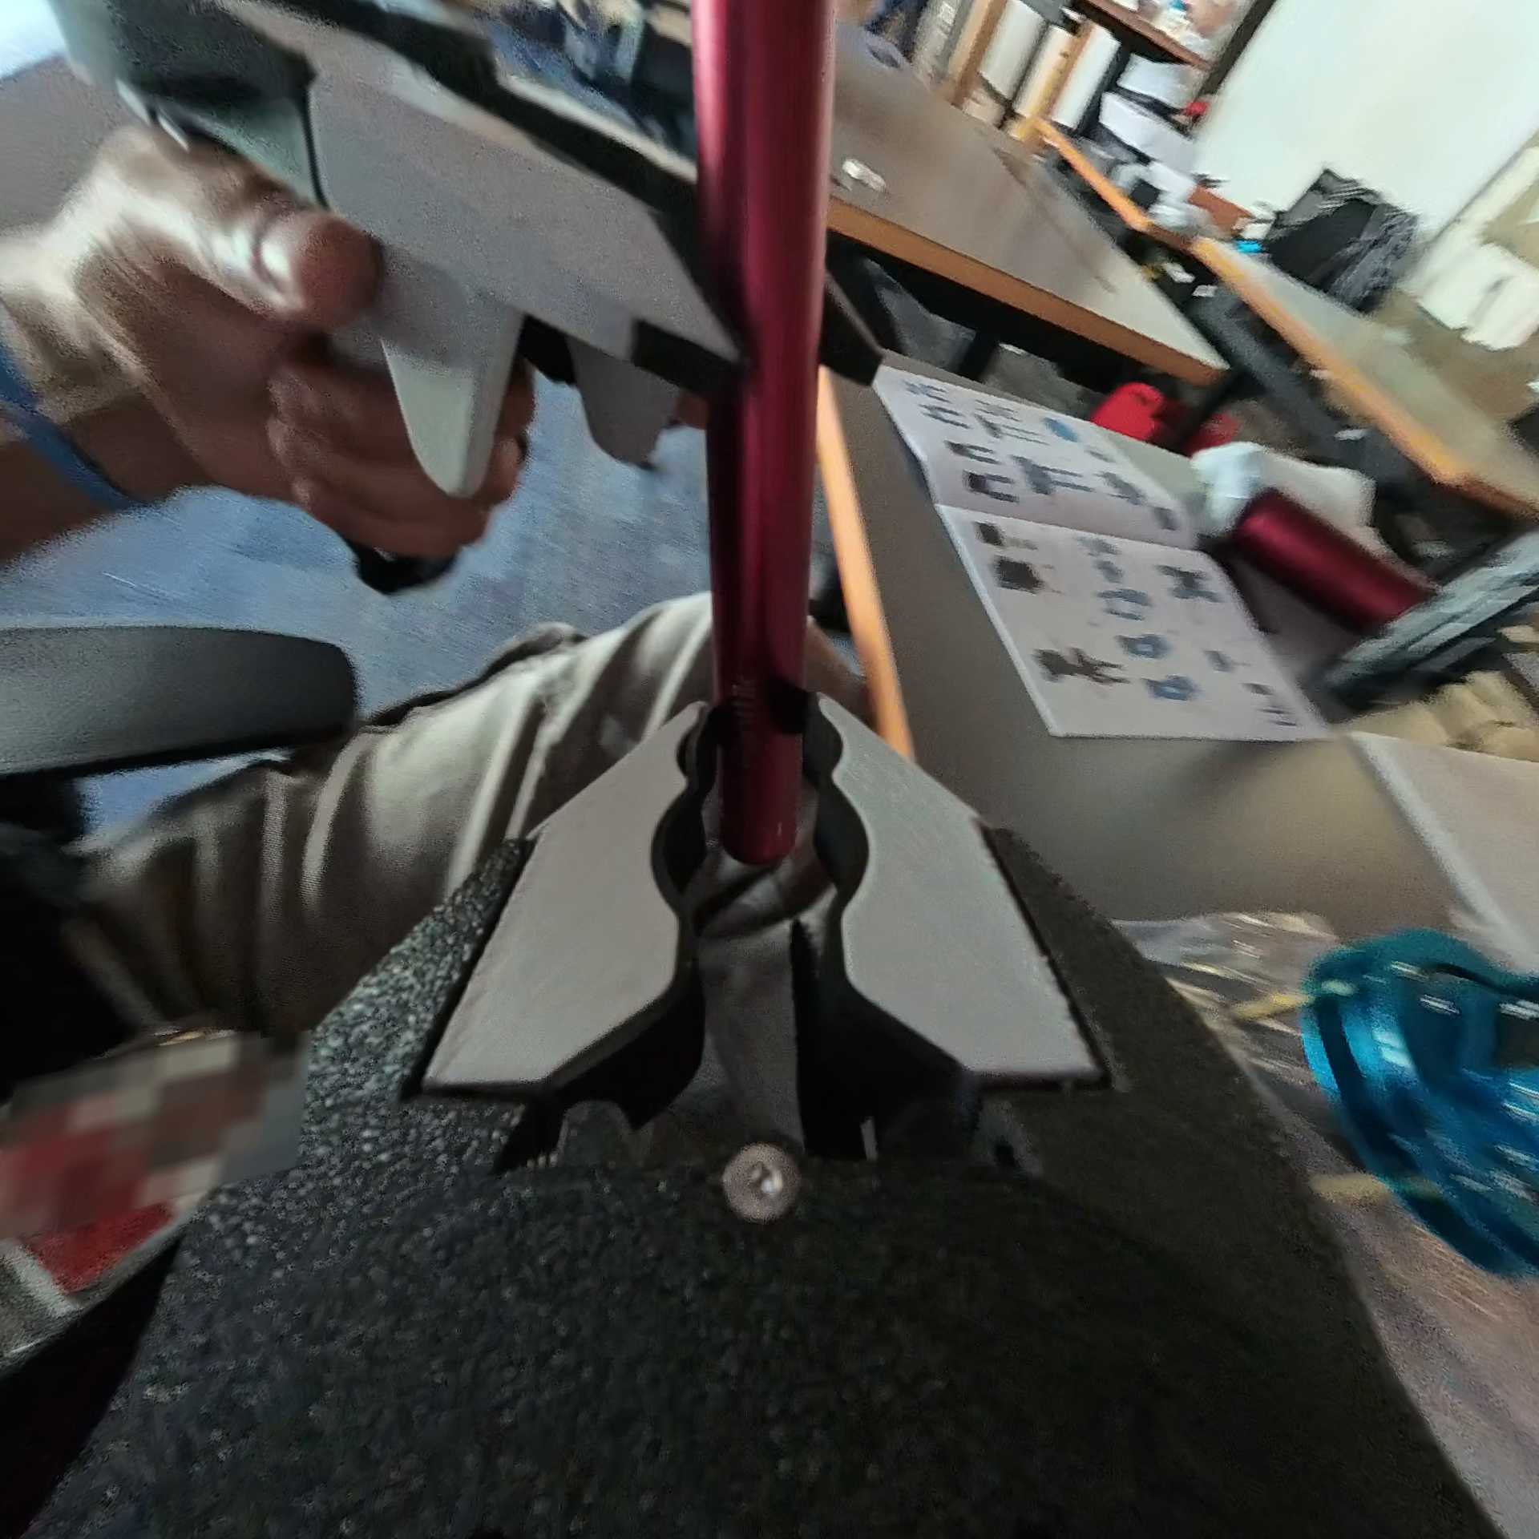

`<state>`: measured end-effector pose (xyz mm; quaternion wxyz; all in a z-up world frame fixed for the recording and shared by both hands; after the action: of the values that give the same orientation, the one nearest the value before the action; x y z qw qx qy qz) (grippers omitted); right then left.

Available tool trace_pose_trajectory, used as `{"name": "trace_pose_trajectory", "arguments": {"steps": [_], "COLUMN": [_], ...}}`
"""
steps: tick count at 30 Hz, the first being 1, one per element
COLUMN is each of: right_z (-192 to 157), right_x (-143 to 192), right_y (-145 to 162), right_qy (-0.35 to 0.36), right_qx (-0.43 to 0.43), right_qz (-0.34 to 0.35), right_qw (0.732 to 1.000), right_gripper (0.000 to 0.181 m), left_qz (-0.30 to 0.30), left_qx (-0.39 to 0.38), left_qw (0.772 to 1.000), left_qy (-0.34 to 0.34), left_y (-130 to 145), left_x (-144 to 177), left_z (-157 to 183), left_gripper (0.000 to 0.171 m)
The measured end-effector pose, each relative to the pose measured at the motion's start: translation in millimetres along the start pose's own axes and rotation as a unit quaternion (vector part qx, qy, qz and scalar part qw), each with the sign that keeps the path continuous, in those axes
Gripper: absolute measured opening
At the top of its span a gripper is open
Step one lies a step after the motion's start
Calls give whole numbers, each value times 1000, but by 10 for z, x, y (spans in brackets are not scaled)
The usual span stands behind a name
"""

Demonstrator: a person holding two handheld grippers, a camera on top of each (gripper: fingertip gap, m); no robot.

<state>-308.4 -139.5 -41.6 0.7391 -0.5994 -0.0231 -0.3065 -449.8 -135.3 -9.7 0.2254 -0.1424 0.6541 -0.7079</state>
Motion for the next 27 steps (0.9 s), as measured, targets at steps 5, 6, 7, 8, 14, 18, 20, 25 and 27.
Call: {"name": "trace_pose_trajectory", "arguments": {"steps": [5,6,7,8,14,18,20,25,27], "right_z": [-171,-198,-228,-252,-373,-386,-351,-86,-53], "right_x": [2,16,26,33,152,326,467,912,1008], "right_y": [-60,-65,-65,-59,14,72,96,326,487], "right_qy": [124,137,146,159,200,218,236,131,-9], "right_qx": [141,164,185,209,264,301,306,25,-148], "right_qz": [-74,-80,-86,-94,-120,-101,-47,148,266], "right_qw": [979,974,968,960,936,923,921,980,952], "right_gripper": [19,19,19,19,19,20,22,52,56], "left_qz": [-41,-43,-45,-44,-68,-54,-26,59,86], "left_qx": [-15,-2,12,28,134,215,256,254,233], "left_qw": [999,999,999,999,987,968,956,947,950], "left_qy": [-20,-8,0,7,53,114,143,187,188], "left_y": [70,82,94,105,298,363,371,346,307], "left_x": [143,164,178,189,182,80,-2,-158,-212], "left_z": [-46,-37,-34,-33,-125,-95,-78,50,119], "left_gripper": [24,23,23,23,25,21,21,20,20]}}
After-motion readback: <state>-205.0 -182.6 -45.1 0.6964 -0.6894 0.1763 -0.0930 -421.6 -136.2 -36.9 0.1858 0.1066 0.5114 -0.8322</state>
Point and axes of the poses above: each gripper's, where its closed fingertips meet, x back along the fingers, y out of its underside, z = x × y across the jaws, the point moved 8 cm from there along x, back along the fingers, and after that the axes turned 8 degrees about -y, right-handed, at the moved point
